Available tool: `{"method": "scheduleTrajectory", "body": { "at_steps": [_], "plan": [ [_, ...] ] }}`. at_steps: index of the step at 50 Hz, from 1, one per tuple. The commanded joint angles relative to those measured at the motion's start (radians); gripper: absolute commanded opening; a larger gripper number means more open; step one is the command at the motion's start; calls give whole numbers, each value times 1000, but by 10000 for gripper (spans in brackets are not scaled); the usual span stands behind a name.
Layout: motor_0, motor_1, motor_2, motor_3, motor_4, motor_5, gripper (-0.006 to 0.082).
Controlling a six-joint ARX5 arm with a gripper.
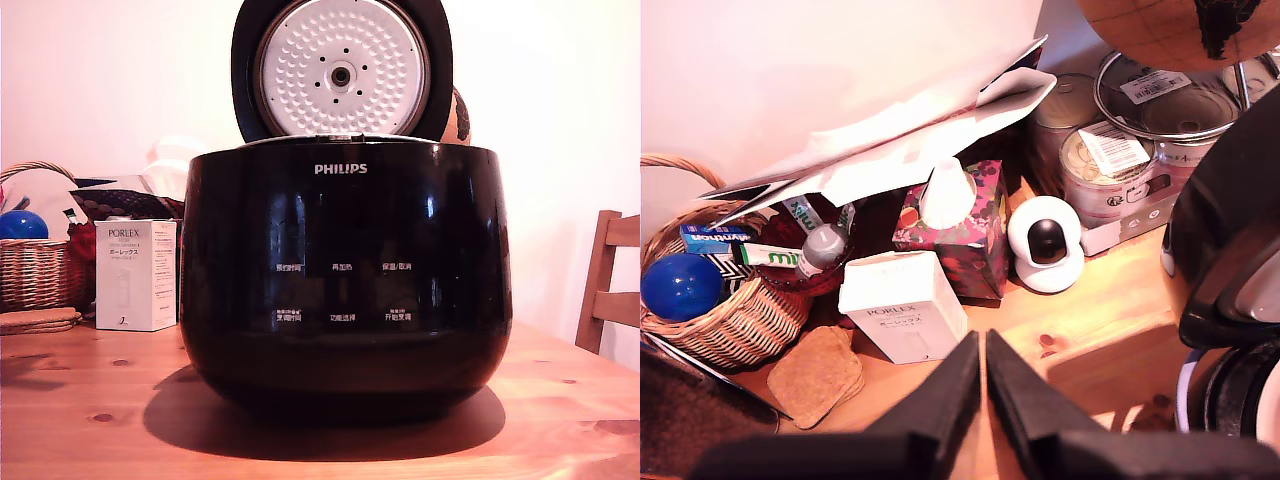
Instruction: Close the rice cooker by pressing the lid down with medium force
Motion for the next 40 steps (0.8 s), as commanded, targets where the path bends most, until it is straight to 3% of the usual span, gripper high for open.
{"method": "scheduleTrajectory", "body": {
  "at_steps": [1, 27, 40],
  "plan": [
    [-2, -2, -1, -1, 0, -6, -21],
    [-2, -2, -1, 13, 0, -6, -21],
    [2, -2, -1, 93, 10, 2, -21]
  ]
}}
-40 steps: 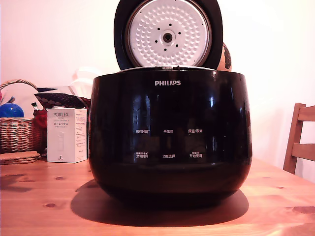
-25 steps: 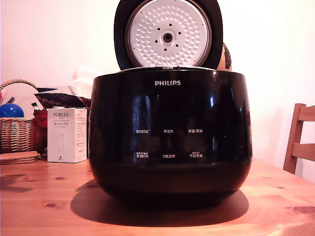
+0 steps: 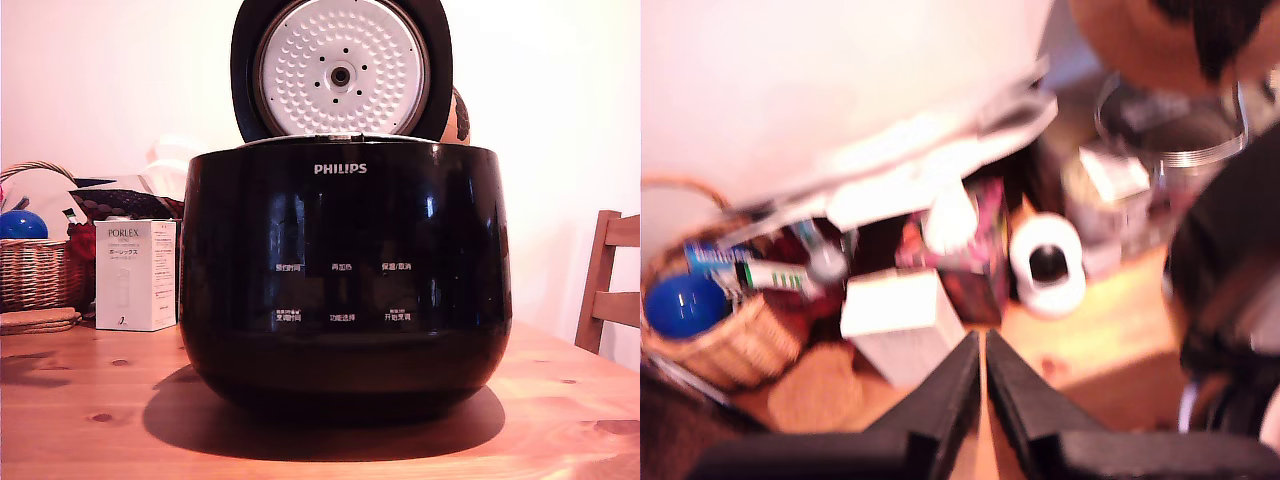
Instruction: Close the rice cooker by pressing the lid down with medium force
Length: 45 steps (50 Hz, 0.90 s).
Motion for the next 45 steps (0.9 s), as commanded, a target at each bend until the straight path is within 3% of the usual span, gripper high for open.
{"method": "scheduleTrajectory", "body": {
  "at_steps": [1, 8, 28, 45],
  "plan": [
    [6, -2, -1, 34, 13, 2, -21],
    [40, 0, -1, 93, 96, 2, -21],
    [203, 47, 0, 185, 486, 2, -21],
    [264, 190, 64, 293, 763, -103, -21]
  ]
}}
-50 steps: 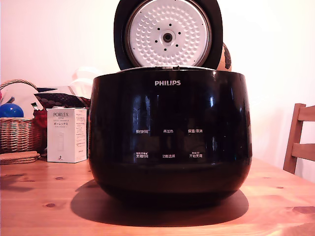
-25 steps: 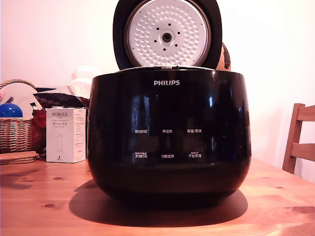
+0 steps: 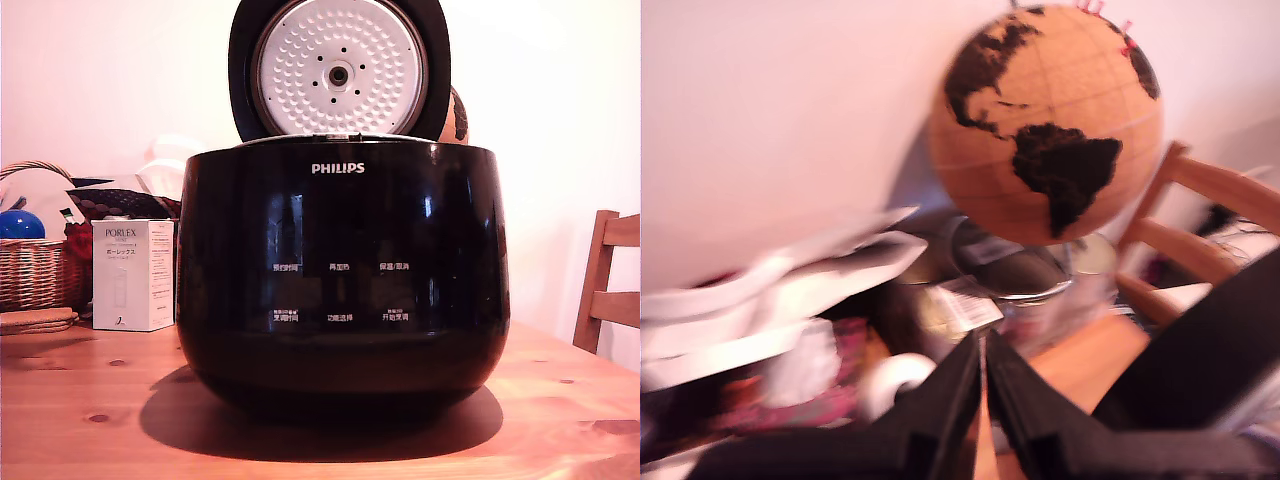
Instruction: Close the rice cooker by pressing the lid down with medium force
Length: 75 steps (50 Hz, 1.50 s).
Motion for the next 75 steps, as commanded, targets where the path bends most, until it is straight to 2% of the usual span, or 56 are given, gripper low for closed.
{"method": "scheduleTrajectory", "body": {
  "at_steps": [1, 11, 26, 54, 61, 66, 75],
  "plan": [
    [-3, 37, 34, 26, 42, -26, -21],
    [-14, 149, 142, 55, 127, -71, -21],
    [-72, 312, 310, 69, 152, -98, -21],
    [-199, 438, 327, 132, 157, -106, -21],
    [-216, 438, 327, 87, 216, -133, -21],
    [-235, 438, 327, 2, 277, -134, -21],
    [-281, 436, 328, -190, 305, -115, -21]
  ]
}}
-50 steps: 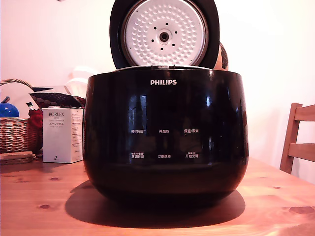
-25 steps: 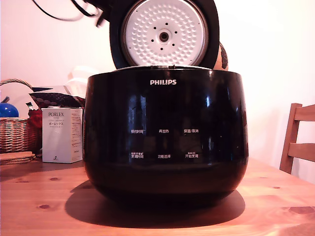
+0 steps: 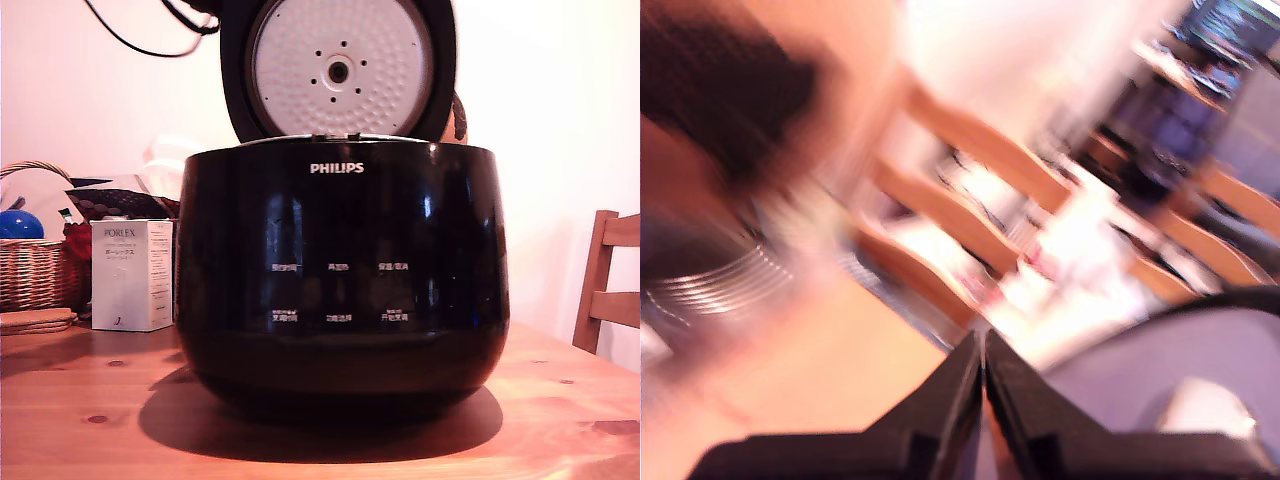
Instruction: Close the rice cooker by pressing the lid down with medium force
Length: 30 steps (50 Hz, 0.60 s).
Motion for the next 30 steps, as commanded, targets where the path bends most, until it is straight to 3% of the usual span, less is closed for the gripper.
{"method": "scheduleTrajectory", "body": {
  "at_steps": [1, 7, 15, 30],
  "plan": [
    [-35, 34, -5, -65, 5, 41, -21],
    [-73, 34, -5, -194, -7, 83, -21],
    [-125, 34, -5, -335, -178, 190, -21],
    [-195, 32, -5, -465, -381, 209, -21]
  ]
}}
